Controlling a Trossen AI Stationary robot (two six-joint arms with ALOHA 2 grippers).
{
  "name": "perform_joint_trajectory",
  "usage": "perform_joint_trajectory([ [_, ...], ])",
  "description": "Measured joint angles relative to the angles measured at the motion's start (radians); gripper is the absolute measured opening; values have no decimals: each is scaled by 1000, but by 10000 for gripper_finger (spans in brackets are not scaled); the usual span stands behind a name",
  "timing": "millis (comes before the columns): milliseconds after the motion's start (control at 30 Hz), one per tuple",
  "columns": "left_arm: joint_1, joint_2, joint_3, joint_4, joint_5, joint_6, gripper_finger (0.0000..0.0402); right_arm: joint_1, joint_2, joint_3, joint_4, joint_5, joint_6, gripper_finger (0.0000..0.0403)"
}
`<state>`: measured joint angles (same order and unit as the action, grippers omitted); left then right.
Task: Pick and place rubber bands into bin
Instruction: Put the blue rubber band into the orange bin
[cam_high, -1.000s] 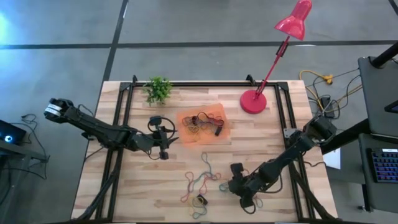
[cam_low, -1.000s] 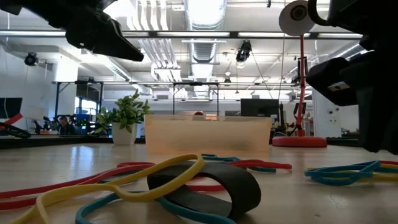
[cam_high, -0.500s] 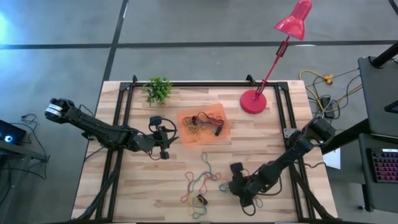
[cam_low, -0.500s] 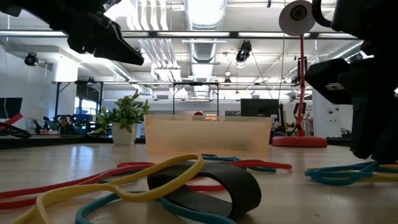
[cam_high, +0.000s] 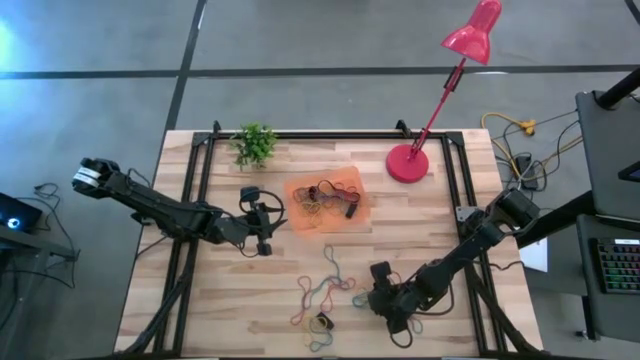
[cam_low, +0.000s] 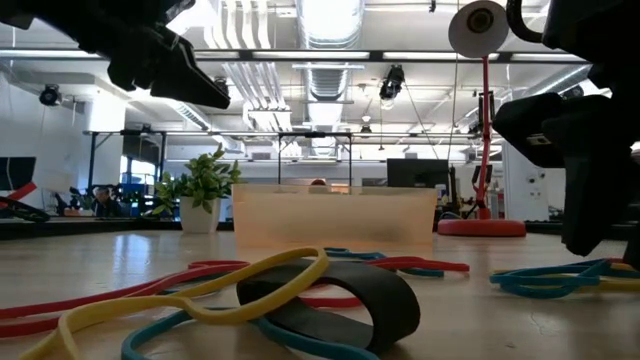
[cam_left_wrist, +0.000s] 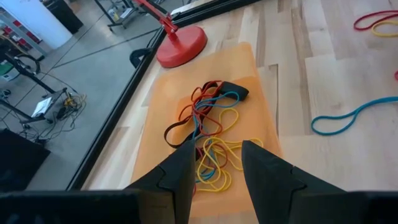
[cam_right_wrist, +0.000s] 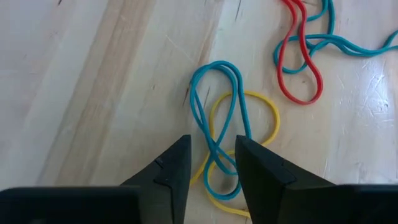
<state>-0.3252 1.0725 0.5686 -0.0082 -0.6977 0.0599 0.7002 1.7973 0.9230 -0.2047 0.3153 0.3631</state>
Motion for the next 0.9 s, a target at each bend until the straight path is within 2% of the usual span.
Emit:
perform_joint_trajectory([
  [200,0,0,-1,0,-4,0,117,0,0,0,0,0,14,115],
  [533,0,0,-3,0,-16,0,117,-1,65,21,32,3,30,91],
  [900,0,0,-4,-1,-17,0,117,-1,18,48,-53,0,19,13],
])
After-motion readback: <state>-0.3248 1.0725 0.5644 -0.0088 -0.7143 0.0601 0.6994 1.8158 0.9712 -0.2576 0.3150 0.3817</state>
